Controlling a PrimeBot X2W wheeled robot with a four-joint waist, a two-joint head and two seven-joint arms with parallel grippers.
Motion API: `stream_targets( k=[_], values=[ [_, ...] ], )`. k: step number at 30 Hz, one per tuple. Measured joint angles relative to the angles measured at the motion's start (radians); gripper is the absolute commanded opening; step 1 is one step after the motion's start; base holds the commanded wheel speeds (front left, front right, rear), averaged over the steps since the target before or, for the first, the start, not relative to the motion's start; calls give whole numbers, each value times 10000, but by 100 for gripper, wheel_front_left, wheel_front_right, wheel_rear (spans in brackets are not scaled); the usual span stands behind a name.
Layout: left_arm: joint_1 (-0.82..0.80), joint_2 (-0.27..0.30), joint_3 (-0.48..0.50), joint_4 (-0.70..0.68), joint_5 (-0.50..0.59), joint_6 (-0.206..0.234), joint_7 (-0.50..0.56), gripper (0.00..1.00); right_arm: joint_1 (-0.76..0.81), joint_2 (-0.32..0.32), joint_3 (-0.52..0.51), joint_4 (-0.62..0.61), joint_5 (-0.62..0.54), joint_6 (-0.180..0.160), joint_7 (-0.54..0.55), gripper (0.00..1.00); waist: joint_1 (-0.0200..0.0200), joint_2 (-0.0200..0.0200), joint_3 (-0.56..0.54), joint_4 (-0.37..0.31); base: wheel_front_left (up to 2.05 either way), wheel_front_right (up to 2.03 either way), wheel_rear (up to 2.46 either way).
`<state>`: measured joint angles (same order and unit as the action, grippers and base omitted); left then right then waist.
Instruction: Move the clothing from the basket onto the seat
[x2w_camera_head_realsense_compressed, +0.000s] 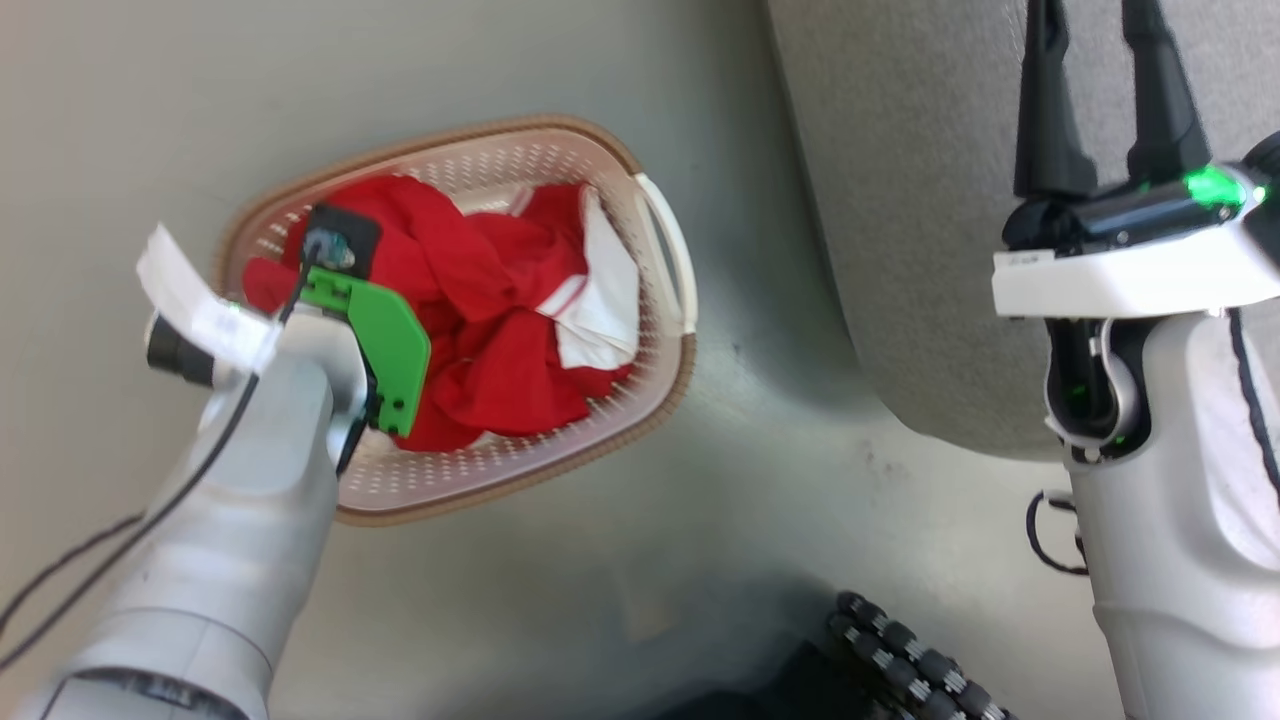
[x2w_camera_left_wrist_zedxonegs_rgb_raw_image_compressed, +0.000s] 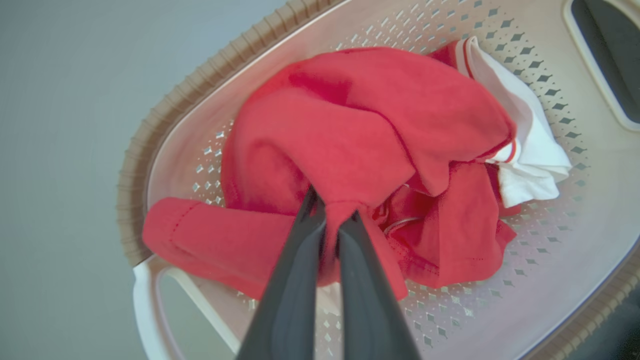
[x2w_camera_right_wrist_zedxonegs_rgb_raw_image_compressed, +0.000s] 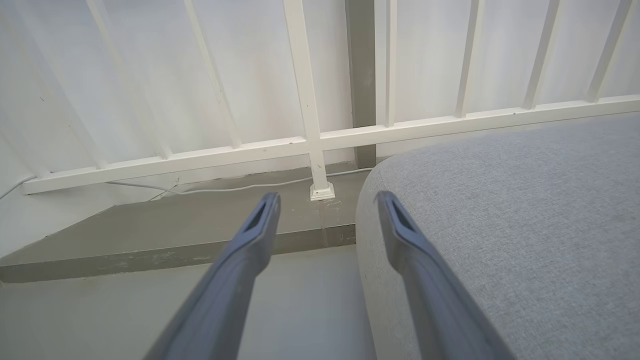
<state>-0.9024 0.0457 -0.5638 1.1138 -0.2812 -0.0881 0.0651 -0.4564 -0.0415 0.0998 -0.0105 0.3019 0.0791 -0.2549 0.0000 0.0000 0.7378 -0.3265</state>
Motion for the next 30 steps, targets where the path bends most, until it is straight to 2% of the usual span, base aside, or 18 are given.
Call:
stream_targets(
  k=[13, 23, 30],
  values=[
    [1009, -109, 104, -357, -681, -46, -1425, 0, 761, -259, -165, 1231, -311, 176, 2, 100, -1, 0, -1487, 1062, 0, 0, 0],
    [1797, -127, -360, -1643, -1522, -261, -2568, 0, 1334, -320, -82, 2113, -453, 261, 2, 100, -1, 0, -2966, 1844, 0, 0, 0],
    [1854, -127, -667, -2477, -1871, -263, -2874, 0, 1673, -468, 84, 2550, -506, 297, 2, 100, -1, 0, -3864, 2232, 0, 0, 0]
  ],
)
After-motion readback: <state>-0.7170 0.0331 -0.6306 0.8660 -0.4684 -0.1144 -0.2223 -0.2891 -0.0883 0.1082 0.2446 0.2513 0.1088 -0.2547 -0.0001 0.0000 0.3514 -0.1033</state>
